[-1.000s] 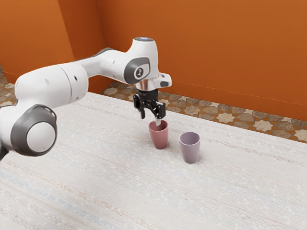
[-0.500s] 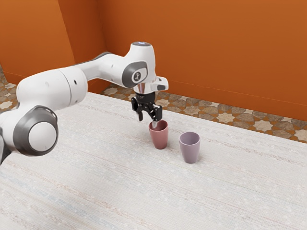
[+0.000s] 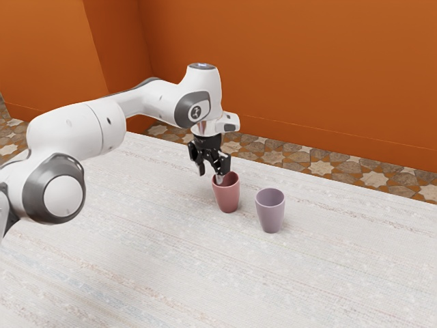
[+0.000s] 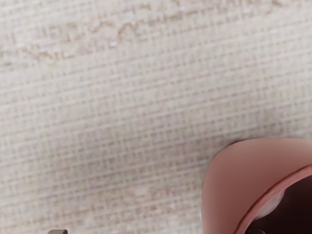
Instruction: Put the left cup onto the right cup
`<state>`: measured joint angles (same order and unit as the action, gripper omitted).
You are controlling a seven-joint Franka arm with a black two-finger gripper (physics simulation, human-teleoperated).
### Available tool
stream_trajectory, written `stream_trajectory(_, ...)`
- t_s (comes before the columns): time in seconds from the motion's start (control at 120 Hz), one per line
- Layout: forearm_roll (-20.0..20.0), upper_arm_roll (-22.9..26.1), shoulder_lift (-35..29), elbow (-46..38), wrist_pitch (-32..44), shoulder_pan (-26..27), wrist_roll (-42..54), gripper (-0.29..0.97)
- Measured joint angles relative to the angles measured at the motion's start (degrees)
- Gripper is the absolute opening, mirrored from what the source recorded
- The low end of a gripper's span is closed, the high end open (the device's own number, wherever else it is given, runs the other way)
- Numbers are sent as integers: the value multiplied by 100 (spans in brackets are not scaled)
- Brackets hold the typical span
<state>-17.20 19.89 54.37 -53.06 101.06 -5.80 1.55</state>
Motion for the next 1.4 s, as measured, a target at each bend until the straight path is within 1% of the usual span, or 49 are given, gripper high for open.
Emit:
stream_trajectory(0.192, -2, 5, 34, 39, 1, 0, 8, 35)
stream_trajectory(0.583, -2, 4, 41, 48, 2, 5, -3, 4)
stream_trajectory(0.7, -5, 0, 42, 48, 4, 4, -15, -3)
stream_trajectory(0.967, -41, -1, 45, 48, 17, 6, -76, -8)
stream_trajectory(1.4, -141, 6, -7, 48, 14, 62, -199, -10)
